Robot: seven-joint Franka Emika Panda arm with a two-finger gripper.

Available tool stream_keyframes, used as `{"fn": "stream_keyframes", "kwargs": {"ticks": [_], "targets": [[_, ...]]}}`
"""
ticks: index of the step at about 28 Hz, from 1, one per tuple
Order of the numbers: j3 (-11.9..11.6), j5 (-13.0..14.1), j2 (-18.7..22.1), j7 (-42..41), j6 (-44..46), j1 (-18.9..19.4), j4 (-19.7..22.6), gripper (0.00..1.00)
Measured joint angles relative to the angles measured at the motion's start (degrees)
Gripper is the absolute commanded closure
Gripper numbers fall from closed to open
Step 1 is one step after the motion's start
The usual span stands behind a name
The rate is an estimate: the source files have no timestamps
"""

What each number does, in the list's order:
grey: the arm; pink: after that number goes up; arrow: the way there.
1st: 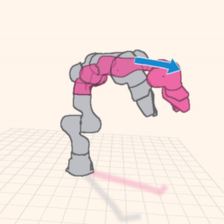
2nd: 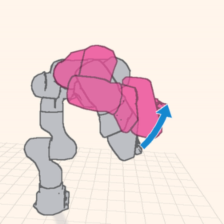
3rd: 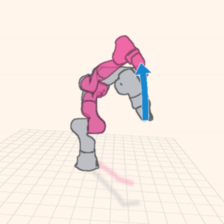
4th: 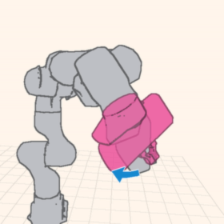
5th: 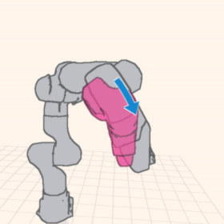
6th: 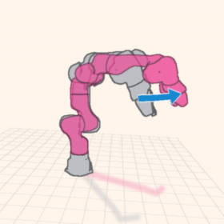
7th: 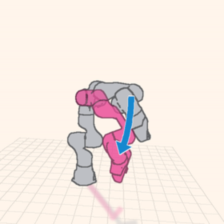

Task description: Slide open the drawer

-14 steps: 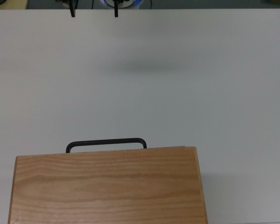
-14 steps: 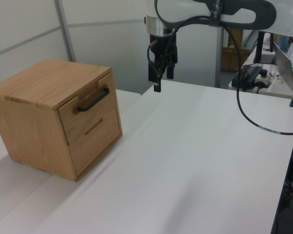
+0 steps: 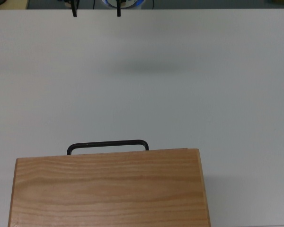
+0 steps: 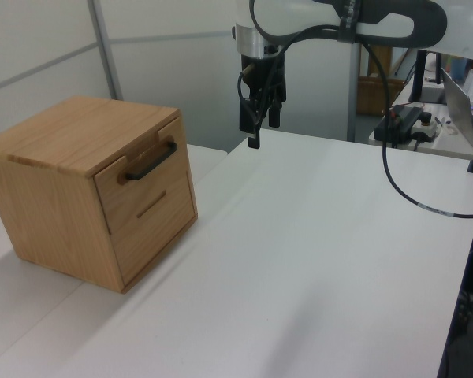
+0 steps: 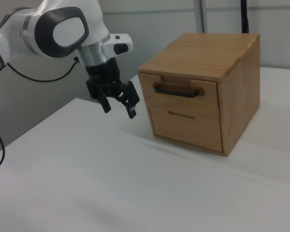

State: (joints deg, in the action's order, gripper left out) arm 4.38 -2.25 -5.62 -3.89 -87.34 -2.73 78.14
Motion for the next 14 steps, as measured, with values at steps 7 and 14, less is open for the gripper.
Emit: {"fn": "stream_keyframes", "kwargs": {"ticks": [7, 14], "targets": [[-0.34, -2.44, 0.18, 6.61, 0.0, -0.25, 0.0, 0.0], [-0.42, -3.69, 4.82, 12.96, 0.19, -1.12, 2.41, 0.0]]}}
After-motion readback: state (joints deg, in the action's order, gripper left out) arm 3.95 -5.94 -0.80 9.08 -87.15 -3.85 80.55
